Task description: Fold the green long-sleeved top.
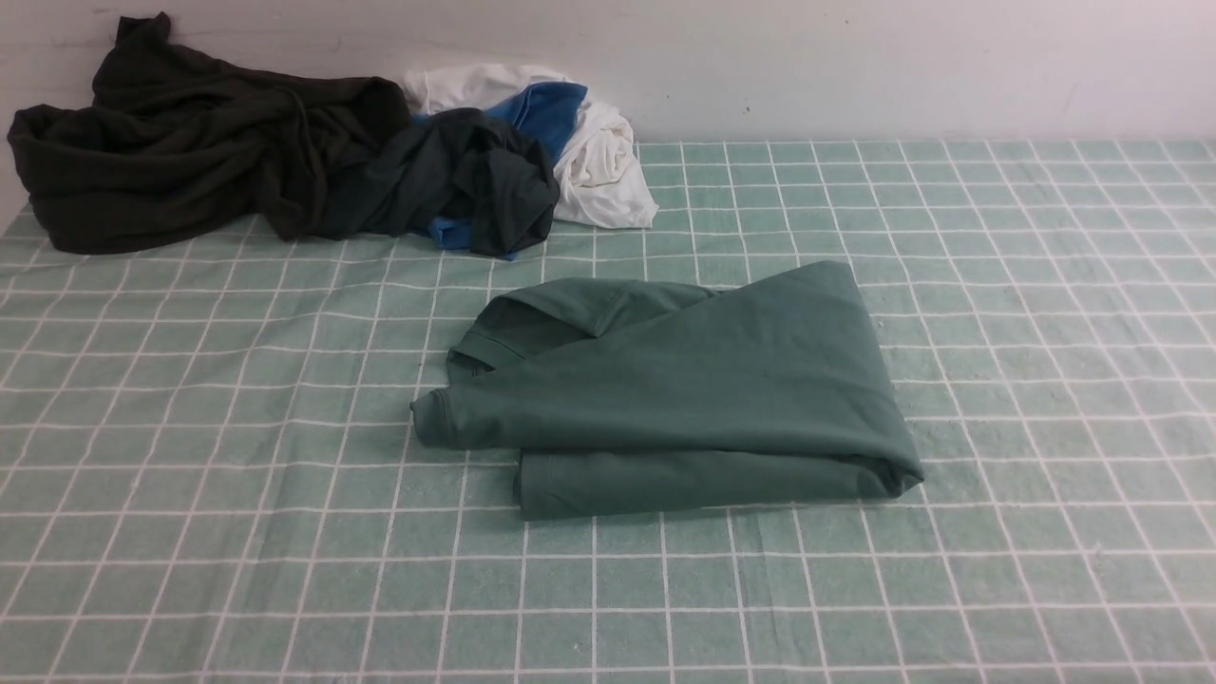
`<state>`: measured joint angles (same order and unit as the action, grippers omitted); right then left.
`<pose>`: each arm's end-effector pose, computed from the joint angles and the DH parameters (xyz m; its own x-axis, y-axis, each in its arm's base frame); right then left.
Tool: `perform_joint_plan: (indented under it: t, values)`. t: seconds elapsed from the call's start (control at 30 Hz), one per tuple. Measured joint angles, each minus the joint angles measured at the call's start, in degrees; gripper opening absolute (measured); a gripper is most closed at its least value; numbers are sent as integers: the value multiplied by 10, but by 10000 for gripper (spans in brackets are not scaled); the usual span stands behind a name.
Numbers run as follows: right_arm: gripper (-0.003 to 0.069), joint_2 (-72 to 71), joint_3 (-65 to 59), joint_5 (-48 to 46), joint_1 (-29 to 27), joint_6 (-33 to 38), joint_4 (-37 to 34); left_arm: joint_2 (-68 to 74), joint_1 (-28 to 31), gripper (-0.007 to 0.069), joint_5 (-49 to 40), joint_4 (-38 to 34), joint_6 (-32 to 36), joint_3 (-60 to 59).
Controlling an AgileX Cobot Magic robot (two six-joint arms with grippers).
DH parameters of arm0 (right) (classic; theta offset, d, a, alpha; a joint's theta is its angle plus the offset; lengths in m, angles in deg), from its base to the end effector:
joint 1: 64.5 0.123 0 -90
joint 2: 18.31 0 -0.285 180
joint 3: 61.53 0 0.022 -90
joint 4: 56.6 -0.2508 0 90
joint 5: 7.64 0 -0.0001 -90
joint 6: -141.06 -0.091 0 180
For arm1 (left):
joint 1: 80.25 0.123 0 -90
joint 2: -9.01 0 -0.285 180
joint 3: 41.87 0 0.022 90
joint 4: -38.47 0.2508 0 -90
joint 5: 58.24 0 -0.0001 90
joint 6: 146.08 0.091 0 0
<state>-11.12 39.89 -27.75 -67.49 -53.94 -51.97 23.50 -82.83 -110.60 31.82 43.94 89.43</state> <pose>0.0530 -0.0053 0.1742 -0.2530 0.1982 -0.9469 0.1278 0.9771 0.1704 0.0194 -0.0092 0.2882 -0.4124 0.1219 -0.9028 0.1713 0.9837 0.0546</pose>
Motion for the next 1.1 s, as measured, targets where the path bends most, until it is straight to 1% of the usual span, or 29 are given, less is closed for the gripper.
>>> perform_joint_plan:
  t: [0.53, 0.63, 0.73, 0.8, 0.83, 0.87, 0.9, 0.93, 0.97, 1.0, 1.1]
  values:
    - [-13, 0, 0, 0, 0, 0, 0, 0, 0, -3, 0, -1, 0, -2]
    - [-13, 0, 0, 0, 0, 0, 0, 0, 0, -3, 14, -10, 0, -14]
    - [-13, 0, 0, -1, 0, 0, 0, 0, 0, -3, 70, -27, 0, -34]
    - [-13, 0, 0, -1, 0, 0, 0, -1, 0, -3, 167, -37, 0, -75]
    - [-13, 0, 0, -1, 0, 0, 0, -4, 0, -3, 201, -37, 0, -91]
    - [-13, 0, 0, -1, 0, 0, 0, -5, 2, -3, 209, -36, 0, -96]
    - [-13, 0, 0, -1, 0, 0, 0, -15, 7, -3, 280, -25, 0, -140]
    - [-13, 0, 0, -1, 0, 0, 0, -16, 9, -3, 288, -23, 0, -145]
    - [-13, 0, 0, -1, 0, 0, 0, -30, 17, -3, 347, 0, 0, -194]
    - [-13, 0, 0, -1, 0, 0, 0, -38, 23, -3, 372, 12, -1, -220]
    - [-13, 0, 0, -1, 0, 0, 0, -56, 30, -3, 400, 28, -6, -267]
